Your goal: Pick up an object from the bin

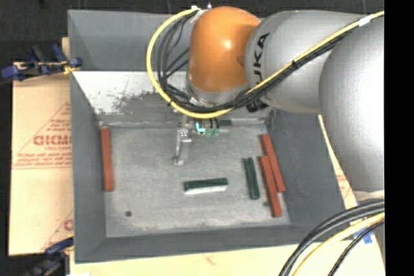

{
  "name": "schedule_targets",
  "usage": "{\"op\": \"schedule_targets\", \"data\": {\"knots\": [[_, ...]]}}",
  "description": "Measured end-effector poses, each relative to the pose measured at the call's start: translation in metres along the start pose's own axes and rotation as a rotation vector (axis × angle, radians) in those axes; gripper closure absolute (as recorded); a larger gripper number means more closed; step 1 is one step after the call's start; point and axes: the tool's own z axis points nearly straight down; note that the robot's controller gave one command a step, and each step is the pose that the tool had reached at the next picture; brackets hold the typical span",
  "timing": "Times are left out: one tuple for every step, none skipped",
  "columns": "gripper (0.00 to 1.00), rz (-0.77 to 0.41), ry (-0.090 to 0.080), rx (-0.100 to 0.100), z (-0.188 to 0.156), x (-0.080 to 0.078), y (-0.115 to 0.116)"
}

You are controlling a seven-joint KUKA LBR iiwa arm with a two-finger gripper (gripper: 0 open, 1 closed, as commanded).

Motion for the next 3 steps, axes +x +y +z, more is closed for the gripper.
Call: {"op": "schedule_targets", "data": {"knots": [[0.0,0.002,-0.006,-0.001,-0.004,-0.001,0.0],[0.0,0.002,-0.006,-0.001,-0.004,-0.001,0.0],[0.0,0.014,-0.005,0.0,-0.01,0.009,-0.025]]}}
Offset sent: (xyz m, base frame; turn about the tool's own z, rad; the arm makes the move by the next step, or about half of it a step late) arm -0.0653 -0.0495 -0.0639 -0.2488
